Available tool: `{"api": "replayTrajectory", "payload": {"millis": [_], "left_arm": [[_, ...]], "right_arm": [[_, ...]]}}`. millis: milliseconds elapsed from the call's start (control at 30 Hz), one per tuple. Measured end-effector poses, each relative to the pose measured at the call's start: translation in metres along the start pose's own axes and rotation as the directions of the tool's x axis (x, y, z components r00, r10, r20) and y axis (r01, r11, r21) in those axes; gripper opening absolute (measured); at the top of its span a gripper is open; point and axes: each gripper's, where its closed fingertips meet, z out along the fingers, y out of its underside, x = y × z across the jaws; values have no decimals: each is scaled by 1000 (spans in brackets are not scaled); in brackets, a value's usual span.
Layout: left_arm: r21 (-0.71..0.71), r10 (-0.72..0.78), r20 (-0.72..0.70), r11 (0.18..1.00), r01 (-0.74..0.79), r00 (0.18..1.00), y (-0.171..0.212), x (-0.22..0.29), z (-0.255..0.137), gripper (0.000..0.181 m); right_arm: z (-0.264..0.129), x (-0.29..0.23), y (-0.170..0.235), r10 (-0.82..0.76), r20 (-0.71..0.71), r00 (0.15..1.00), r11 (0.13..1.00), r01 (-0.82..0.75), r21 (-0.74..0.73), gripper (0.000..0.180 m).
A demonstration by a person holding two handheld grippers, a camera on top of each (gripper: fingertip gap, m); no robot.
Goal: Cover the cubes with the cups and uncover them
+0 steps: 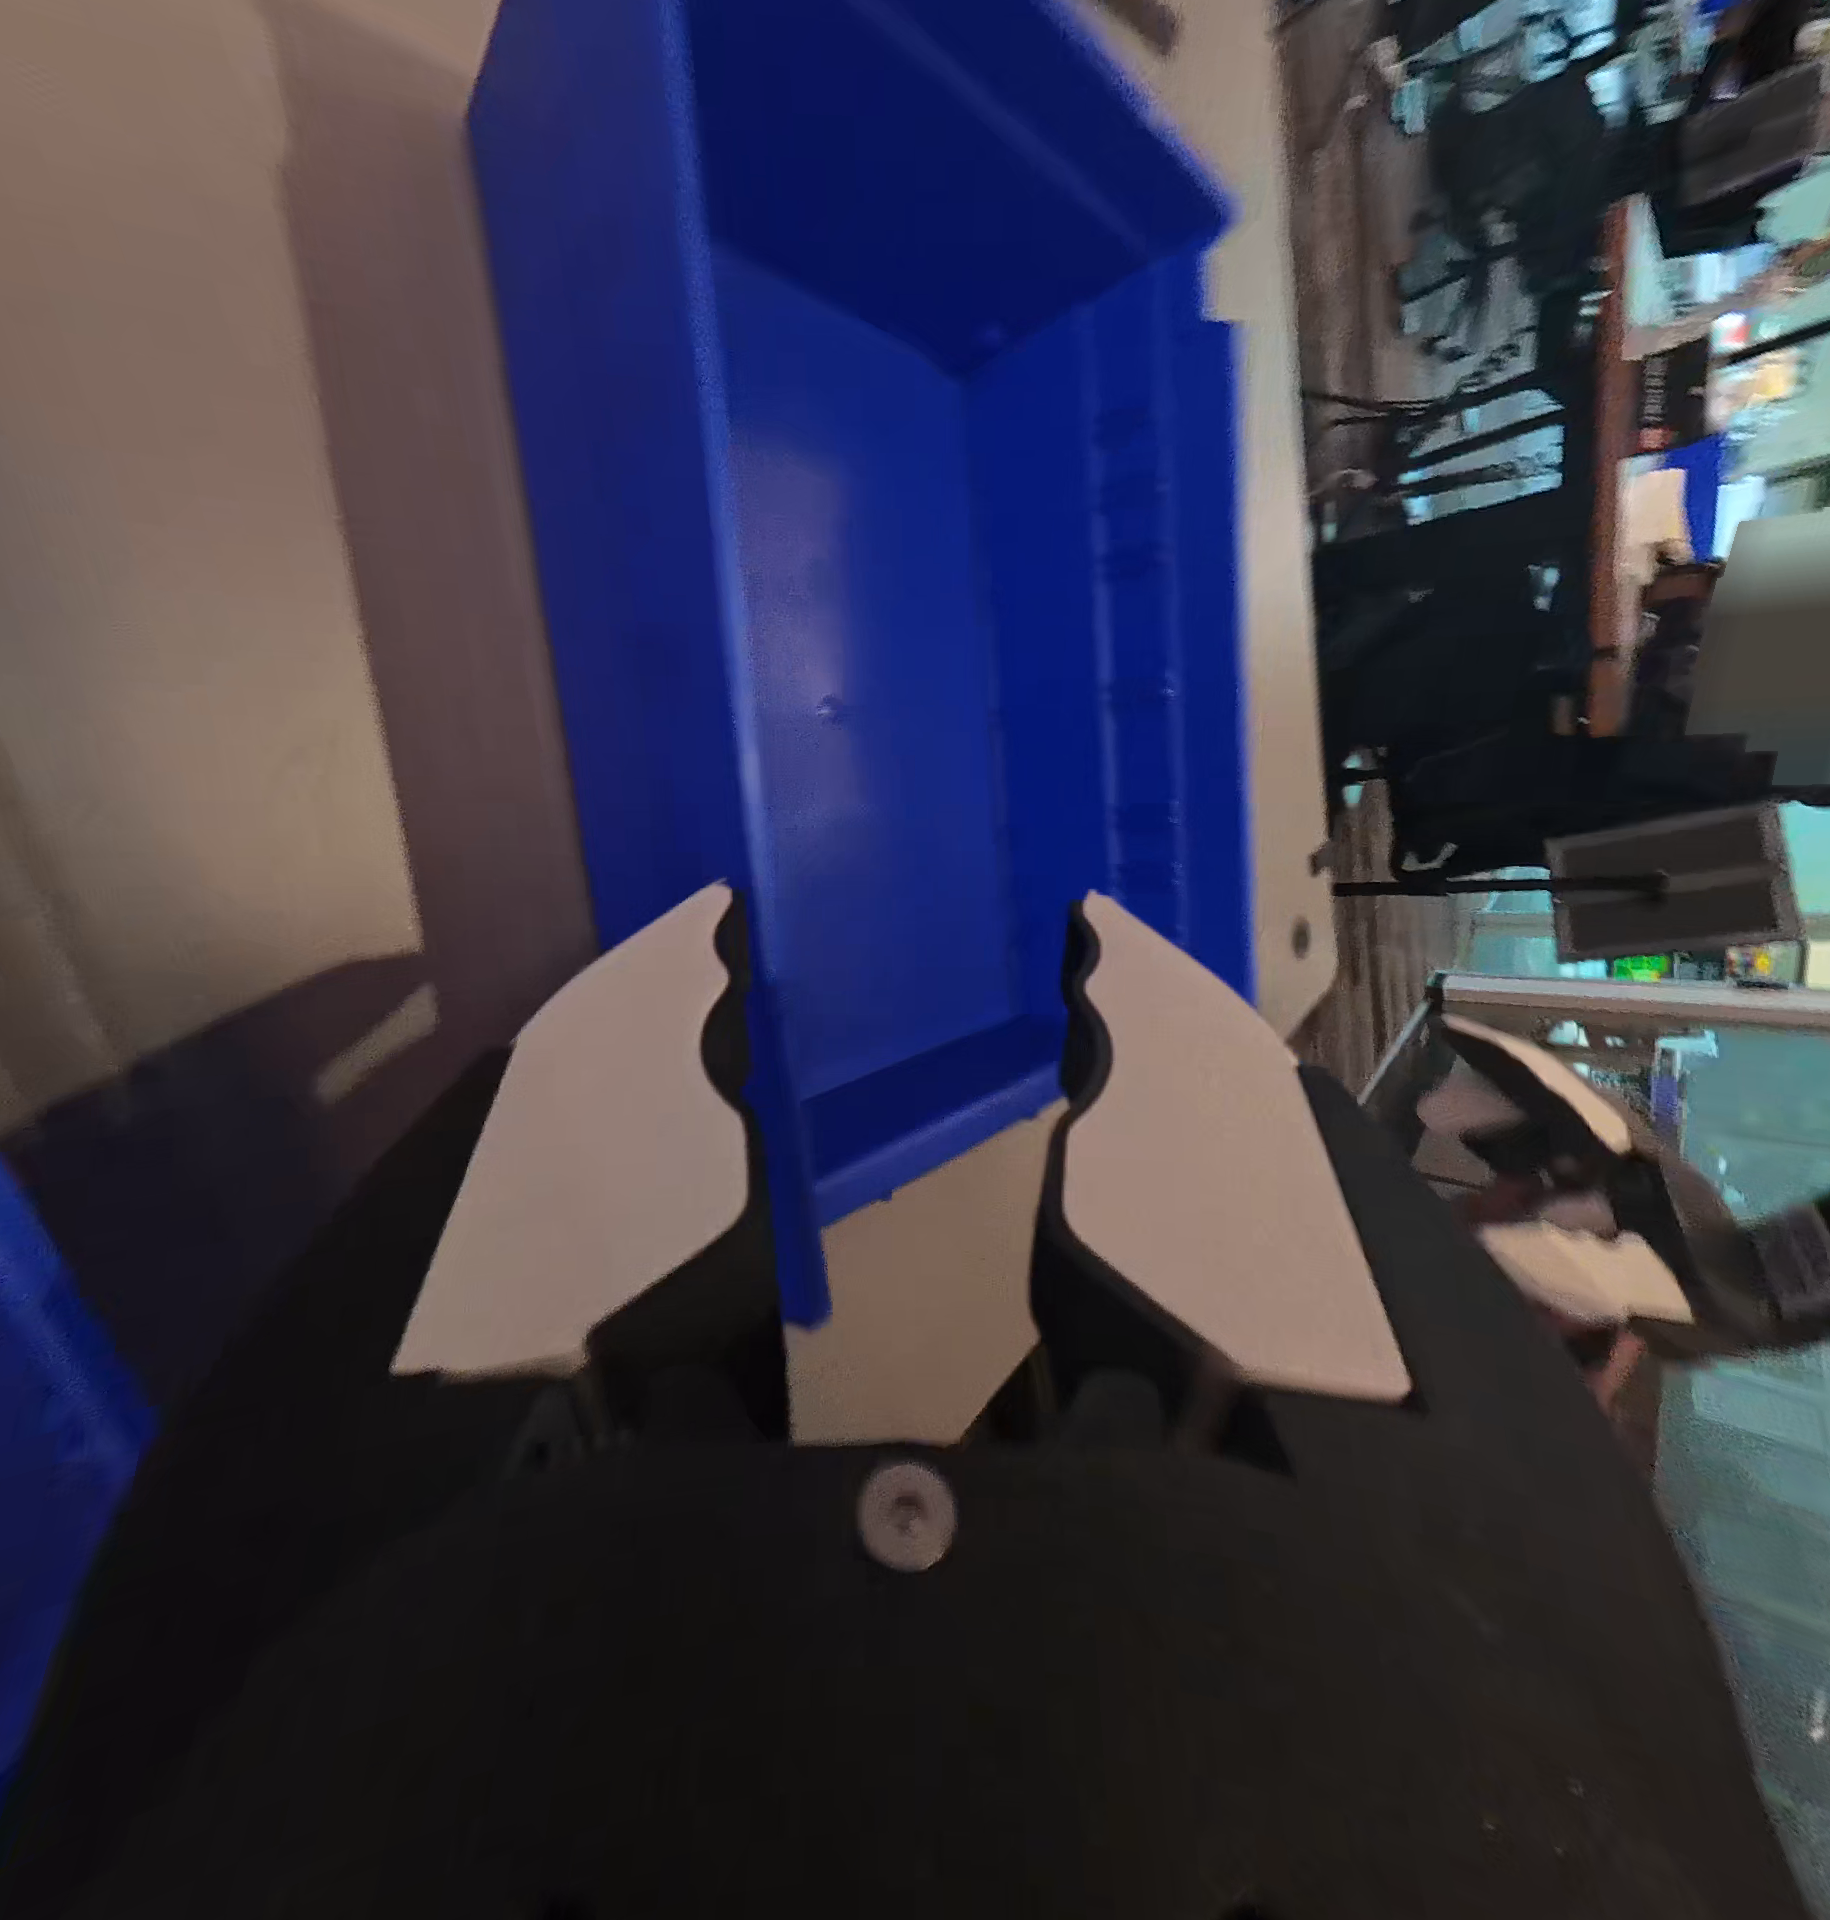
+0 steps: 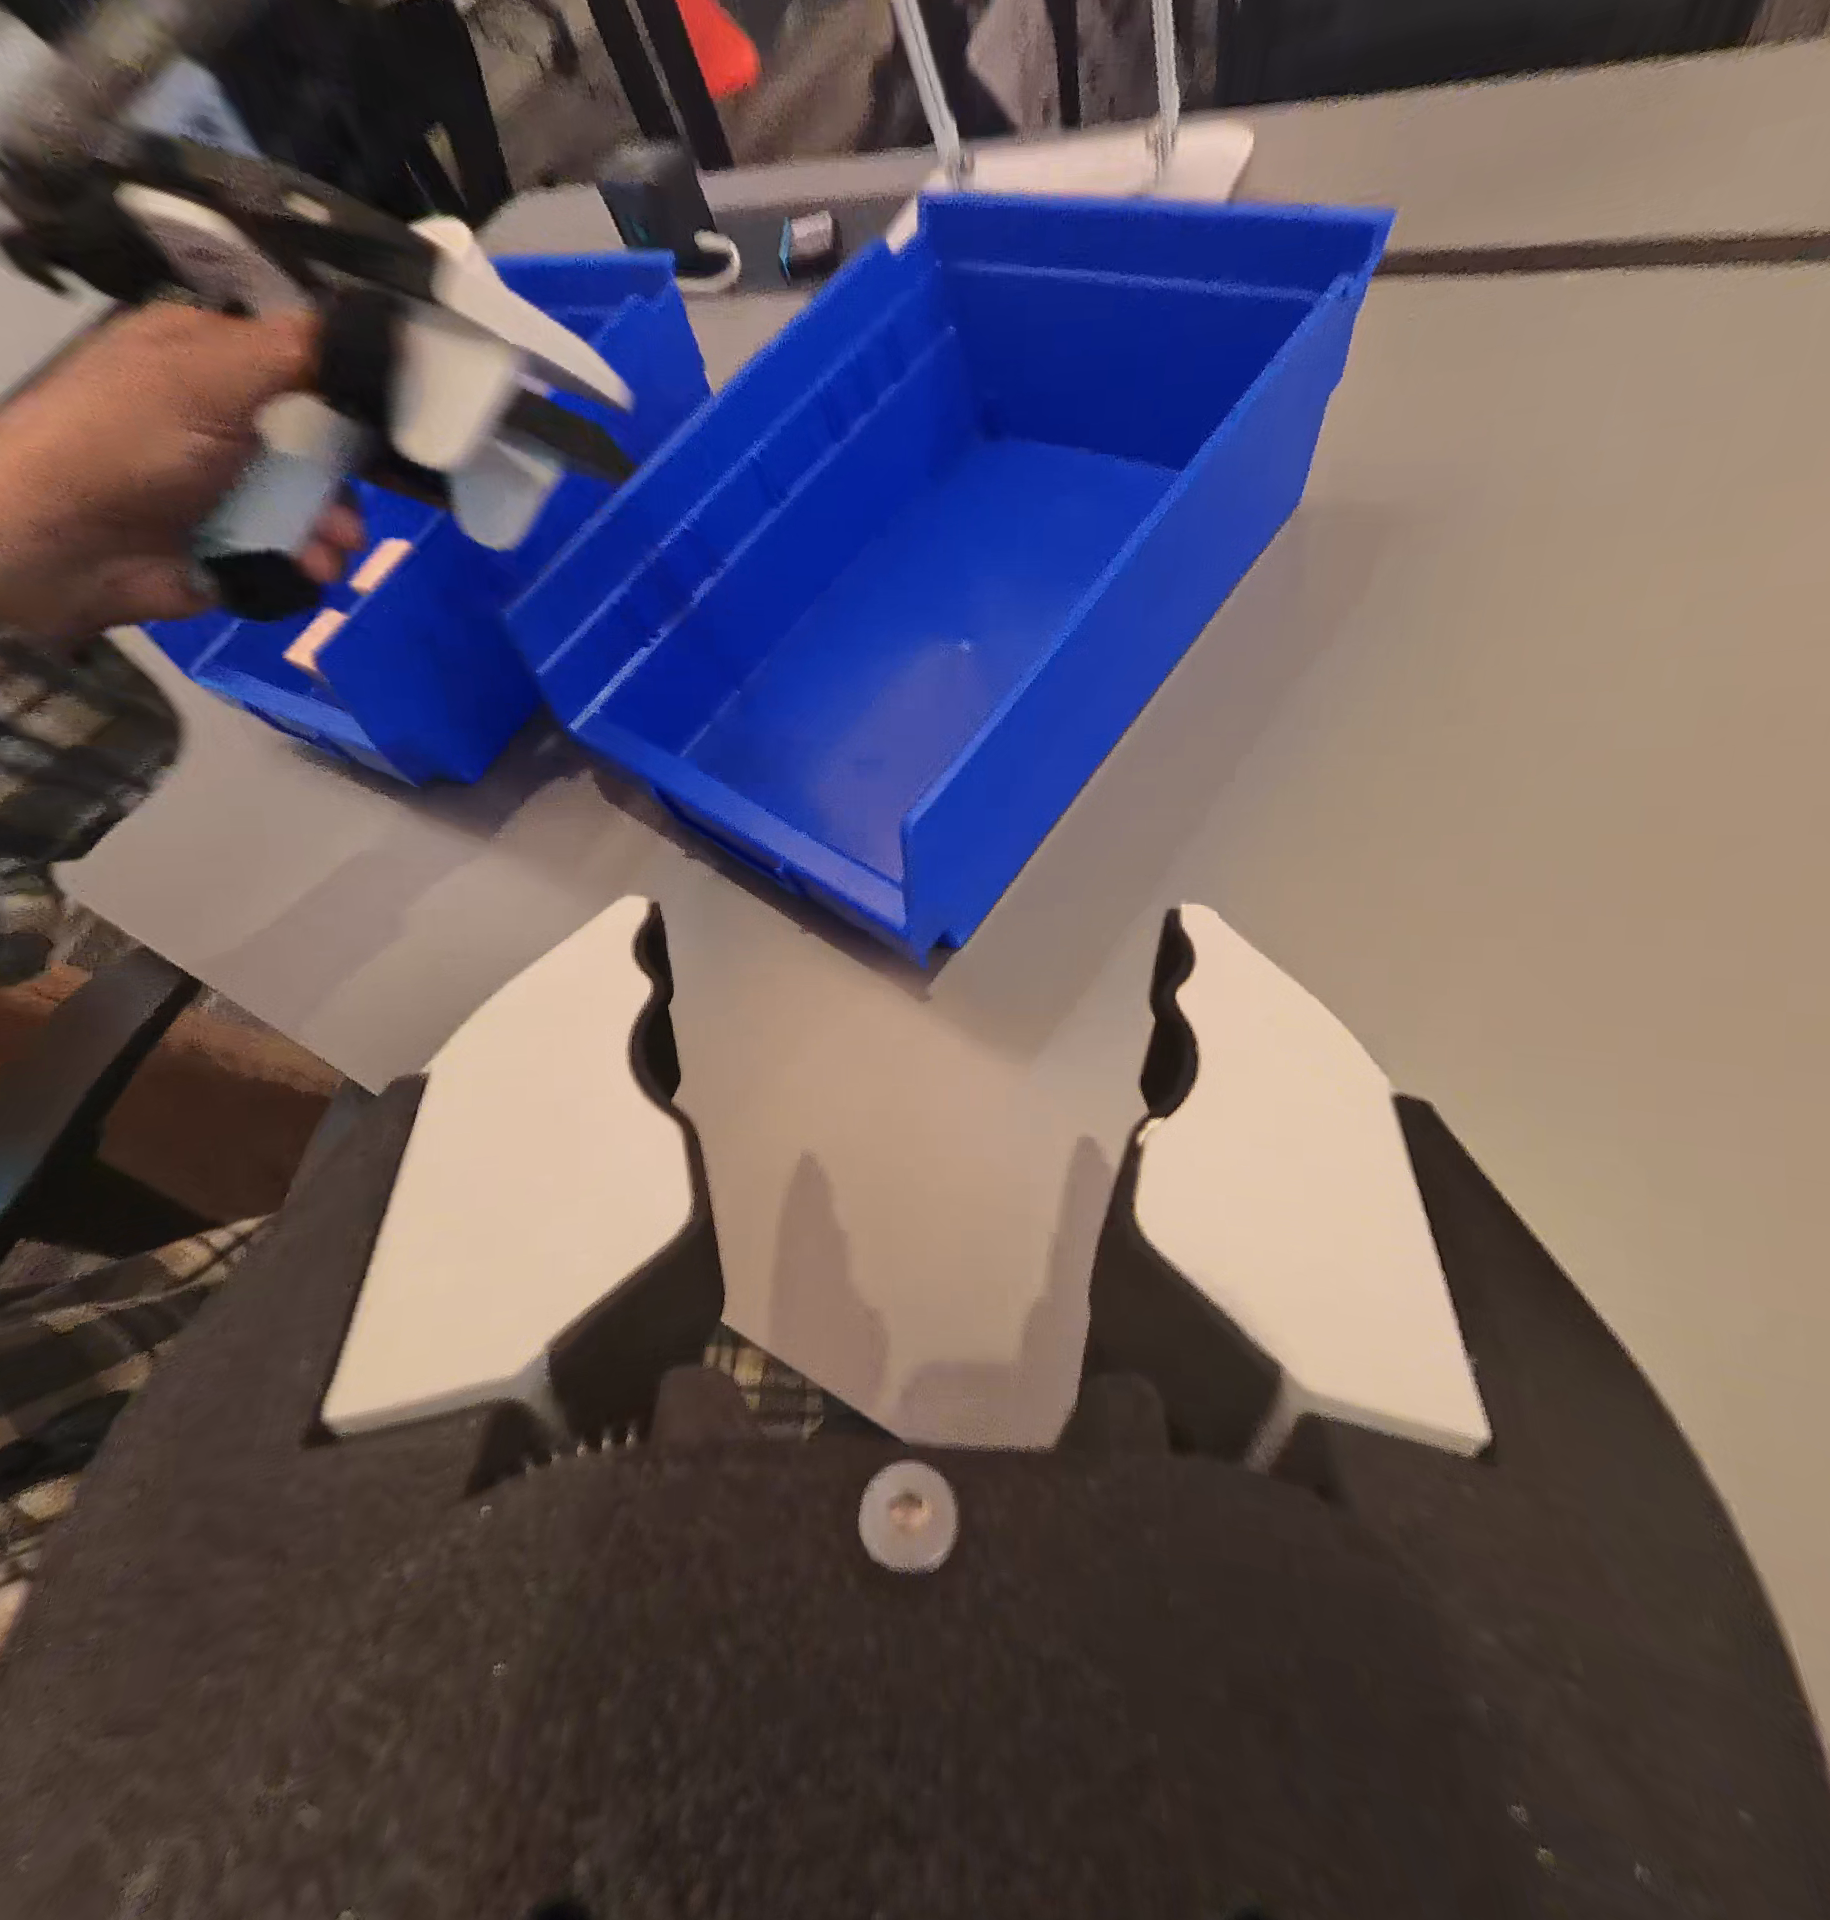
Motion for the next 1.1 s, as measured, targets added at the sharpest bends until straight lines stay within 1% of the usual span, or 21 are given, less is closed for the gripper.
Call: {"api": "replayTrajectory", "payload": {"millis": [100,200,267,333,433,500,567,633,767,867,933,967,1000,1067,1100], "left_arm": [[100,135,-69,987,-128,988,-3,26,-50,69],[200,261,-70,949,-242,963,7,37,-110,76],[246,315,-40,923,-296,948,20,32,-148,81],[274,356,-10,900,-340,934,36,19,-182,80],[335,384,54,862,-379,922,54,-8,-224,80],[368,399,98,837,-406,912,60,-24,-245,79],[391,423,121,811,-434,898,64,-32,-259,78],[407,451,115,791,-457,885,66,-34,-268,76],[454,500,72,754,-475,863,67,-33,-281,73],[478,526,13,744,-467,850,71,-34,-283,70],[487,529,-28,748,-451,848,73,-37,-282,69],[479,529,-48,756,-446,847,74,-37,-283,69],[465,534,-58,762,-451,843,75,-38,-283,69],[488,533,-49,751,-445,845,73,-42,-289,68],[501,532,-58,748,-436,845,72,-43,-291,68]], "right_arm": [[19,10,-16,36,-16,999,989,-38,-141,88],[48,19,-29,96,-10,995,959,-95,-267,85],[68,24,-33,142,-23,990,928,-141,-344,79],[85,25,-30,201,-35,979,881,-196,-430,78],[103,30,-26,233,-90,968,836,-247,-491,72],[111,36,-23,240,-144,960,808,-280,-519,70],[118,38,-18,248,-191,950,776,-313,-547,68],[124,39,-13,246,-237,940,746,-340,-572,64],[133,39,0,229,-328,917,675,-392,-625,62],[141,39,11,222,-383,897,617,-433,-657,55],[145,37,18,235,-403,885,573,-461,-678,48],[147,37,21,235,-412,880,556,-469,-686,41],[148,38,23,235,-416,879,545,-473,-692,29],[147,43,27,207,-436,876,529,-475,-703,9],[146,45,27,206,-434,877,528,-473,-705,7]]}}
